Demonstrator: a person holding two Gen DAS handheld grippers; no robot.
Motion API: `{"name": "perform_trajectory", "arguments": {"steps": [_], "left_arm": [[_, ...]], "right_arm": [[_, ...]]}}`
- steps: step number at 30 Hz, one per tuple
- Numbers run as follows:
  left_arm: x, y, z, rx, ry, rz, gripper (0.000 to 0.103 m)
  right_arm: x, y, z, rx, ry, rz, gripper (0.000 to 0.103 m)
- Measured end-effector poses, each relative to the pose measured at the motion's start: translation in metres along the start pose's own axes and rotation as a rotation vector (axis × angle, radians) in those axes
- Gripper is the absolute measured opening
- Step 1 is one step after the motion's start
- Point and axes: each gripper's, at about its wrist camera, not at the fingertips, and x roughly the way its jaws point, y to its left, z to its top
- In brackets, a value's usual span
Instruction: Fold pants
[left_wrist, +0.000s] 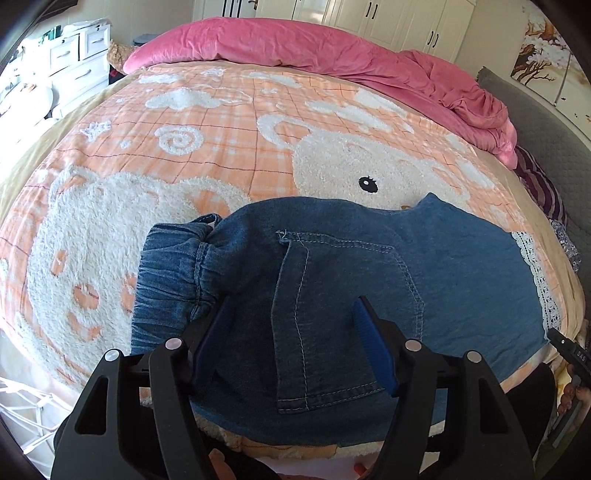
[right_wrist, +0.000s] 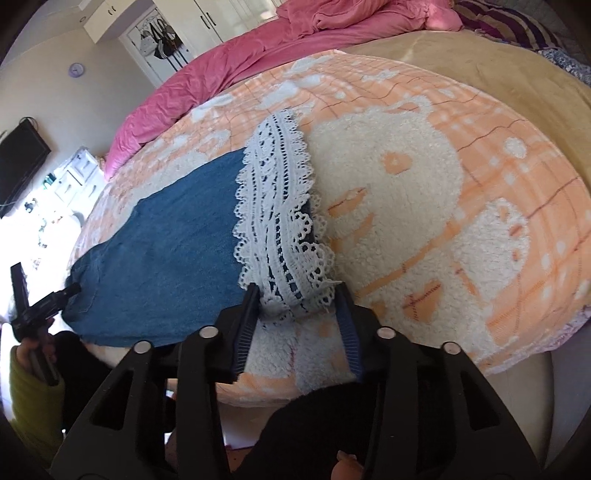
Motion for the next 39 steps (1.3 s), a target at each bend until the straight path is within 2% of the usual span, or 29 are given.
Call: {"name": "perform_trajectory", "arguments": {"steps": [2, 3, 8, 10, 13, 15, 17, 23, 30, 32, 35, 37, 39], "left_arm": [[0.0, 0.0, 0.0, -0.003, -0.001, -0.004, 0.066], [0.0, 0.001, 0.0, -0.004, -0.001, -0.007, 0.066], [-0.008, 0.001, 0.0, -0.02, -0.035, -0.034, 0.066], [-0.024, 0.001, 0.001, -0.044, -0.092, -0.058, 0.069], [-0.054, -0.007, 0.006, -0.024, -0.186, -0.082, 0.074], [-0.07, -0.016, 0.008, 0.005, -0.228, -0.094, 0.079], [-0.078, -0.027, 0.007, 0.033, -0.249, -0.106, 0.08], [-0.068, -0.065, 0.007, 0.112, -0.213, -0.152, 0.083], [-0.019, -0.124, 0.002, 0.303, -0.164, -0.147, 0.086], [-0.002, -0.127, -0.001, 0.324, -0.14, -0.14, 0.086], [0.033, -0.119, -0.01, 0.326, -0.036, -0.09, 0.086], [0.047, -0.109, -0.015, 0.317, 0.004, -0.058, 0.086], [0.049, -0.102, -0.018, 0.318, 0.0, -0.08, 0.086]], "right_arm": [[-0.008, -0.001, -0.002, -0.003, -0.01, -0.032, 0.043], [-0.011, -0.001, -0.002, -0.007, -0.015, -0.062, 0.051], [-0.032, 0.012, -0.002, -0.067, -0.087, -0.157, 0.056], [-0.044, 0.023, 0.0, -0.103, -0.137, -0.162, 0.062], [-0.055, 0.043, 0.005, -0.153, -0.193, -0.159, 0.067], [-0.058, 0.057, 0.008, -0.179, -0.22, -0.132, 0.07], [-0.06, 0.07, 0.011, -0.204, -0.236, -0.11, 0.07], [-0.048, 0.117, 0.017, -0.318, -0.233, -0.065, 0.071], [-0.008, 0.146, 0.011, -0.383, -0.148, -0.048, 0.073], [0.007, 0.144, 0.006, -0.376, -0.105, -0.057, 0.073], [0.022, 0.131, -0.002, -0.339, -0.051, -0.08, 0.073], [0.034, 0.118, -0.007, -0.288, 0.002, -0.103, 0.076], [0.04, 0.103, -0.01, -0.229, 0.009, -0.061, 0.076]]}}
